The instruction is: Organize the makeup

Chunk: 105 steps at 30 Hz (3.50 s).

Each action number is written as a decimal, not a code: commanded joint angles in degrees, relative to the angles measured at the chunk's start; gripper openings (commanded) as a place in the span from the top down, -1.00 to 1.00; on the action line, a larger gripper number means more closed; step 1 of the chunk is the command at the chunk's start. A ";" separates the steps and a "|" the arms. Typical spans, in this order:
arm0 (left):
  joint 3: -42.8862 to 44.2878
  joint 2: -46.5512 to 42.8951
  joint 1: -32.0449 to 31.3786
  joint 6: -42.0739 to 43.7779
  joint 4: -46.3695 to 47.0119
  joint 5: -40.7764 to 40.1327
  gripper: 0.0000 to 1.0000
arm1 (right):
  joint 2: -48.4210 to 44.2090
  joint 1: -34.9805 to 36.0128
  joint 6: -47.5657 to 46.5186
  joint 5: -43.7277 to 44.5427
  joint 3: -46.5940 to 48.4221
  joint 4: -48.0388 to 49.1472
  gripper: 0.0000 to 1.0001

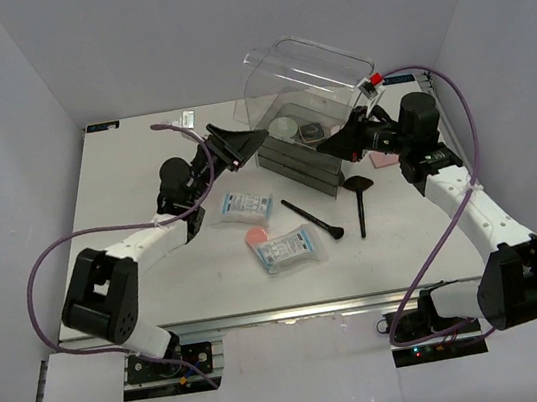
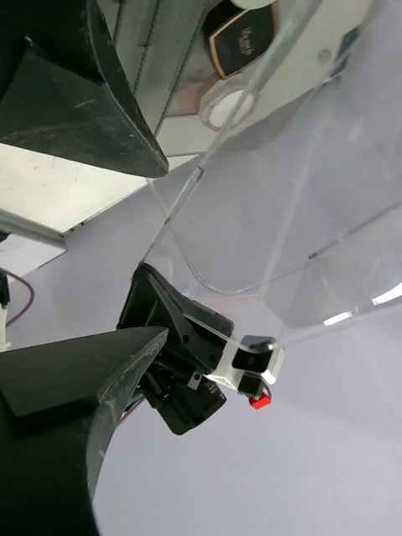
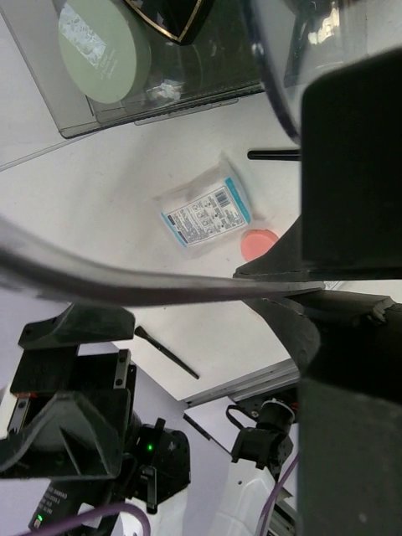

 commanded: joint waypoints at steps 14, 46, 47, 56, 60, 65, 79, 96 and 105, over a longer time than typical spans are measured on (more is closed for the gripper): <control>-12.34 -26.52 -0.43 34.41 -58.86 -17.42 -0.70 | -0.89 0.20 2.53 -2.75 7.44 6.09 0.85; 8.31 7.77 -16.96 32.83 -69.31 -35.95 -0.88 | -3.33 -0.15 4.80 -4.01 2.49 10.48 0.85; 8.57 8.16 -17.01 32.92 -69.22 -35.85 -0.88 | -3.33 -0.12 4.85 -4.01 2.44 10.57 0.85; 11.88 12.68 -17.00 33.65 -68.16 -34.20 -0.87 | -3.59 -0.23 5.07 -4.01 1.88 10.96 0.85; 13.00 14.57 -16.98 34.01 -68.14 -35.18 -0.87 | -3.68 -0.23 5.07 -4.10 1.76 10.98 0.85; 14.96 16.57 -16.92 34.92 -68.60 -36.88 -0.84 | -3.83 -0.39 5.07 -4.19 1.39 11.14 0.85; 10.02 12.55 -16.34 35.53 -69.76 -39.82 -0.79 | -4.09 -0.59 5.28 -4.42 1.00 11.52 0.85; 4.93 5.95 -11.06 36.35 -69.62 -35.72 -0.90 | -4.25 -0.67 5.60 -4.45 1.00 11.66 0.84; 6.11 9.09 -10.94 36.52 -68.60 -31.46 -0.86 | -4.30 -0.67 5.68 -4.45 0.91 11.66 0.85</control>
